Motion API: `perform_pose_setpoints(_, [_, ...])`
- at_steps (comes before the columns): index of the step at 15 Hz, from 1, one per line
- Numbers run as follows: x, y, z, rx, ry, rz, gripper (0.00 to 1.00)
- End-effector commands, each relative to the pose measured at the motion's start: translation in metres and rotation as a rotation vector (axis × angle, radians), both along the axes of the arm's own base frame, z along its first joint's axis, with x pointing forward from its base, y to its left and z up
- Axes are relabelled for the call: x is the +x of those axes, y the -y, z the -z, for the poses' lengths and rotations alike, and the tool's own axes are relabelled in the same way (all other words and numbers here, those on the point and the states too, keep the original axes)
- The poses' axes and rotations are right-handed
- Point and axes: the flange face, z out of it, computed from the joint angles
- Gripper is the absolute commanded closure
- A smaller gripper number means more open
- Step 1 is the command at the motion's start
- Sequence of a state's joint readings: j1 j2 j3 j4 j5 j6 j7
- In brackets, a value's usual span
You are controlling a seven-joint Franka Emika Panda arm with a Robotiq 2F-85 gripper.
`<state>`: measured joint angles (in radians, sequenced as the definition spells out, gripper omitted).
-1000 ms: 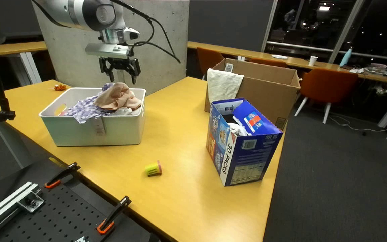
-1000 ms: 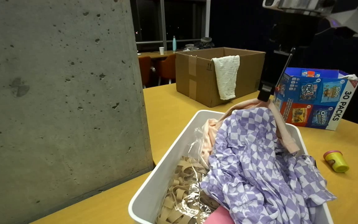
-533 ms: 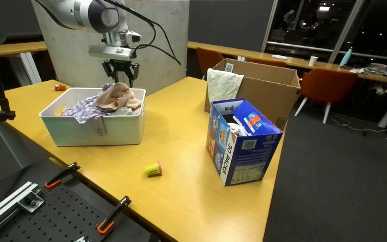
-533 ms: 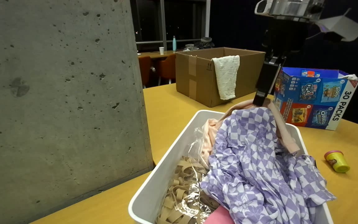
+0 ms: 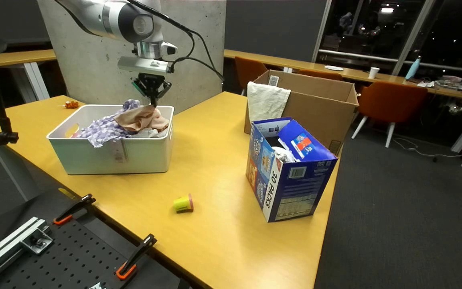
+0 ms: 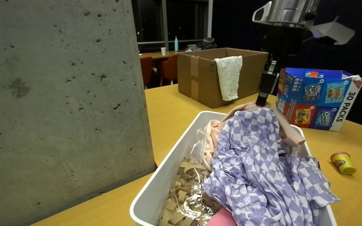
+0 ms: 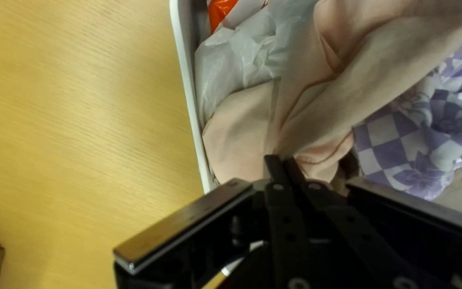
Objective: Put the shirt over the spice cup, then put them both in the box
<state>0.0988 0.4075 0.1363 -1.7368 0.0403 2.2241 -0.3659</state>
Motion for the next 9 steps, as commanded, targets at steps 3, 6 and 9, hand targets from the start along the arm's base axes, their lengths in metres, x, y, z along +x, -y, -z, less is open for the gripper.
perform_pose_setpoints(3, [0.006,0.002,-0.007,0.035,-0.027,-0.033,0.99])
perform_pose_setpoints(6, [-0.009,0.008,-0.022,0.017,-0.012,0.0,0.99])
perform_pose_setpoints(9, [-0.032,0.028,-0.039,0.013,0.005,0.067,0.99])
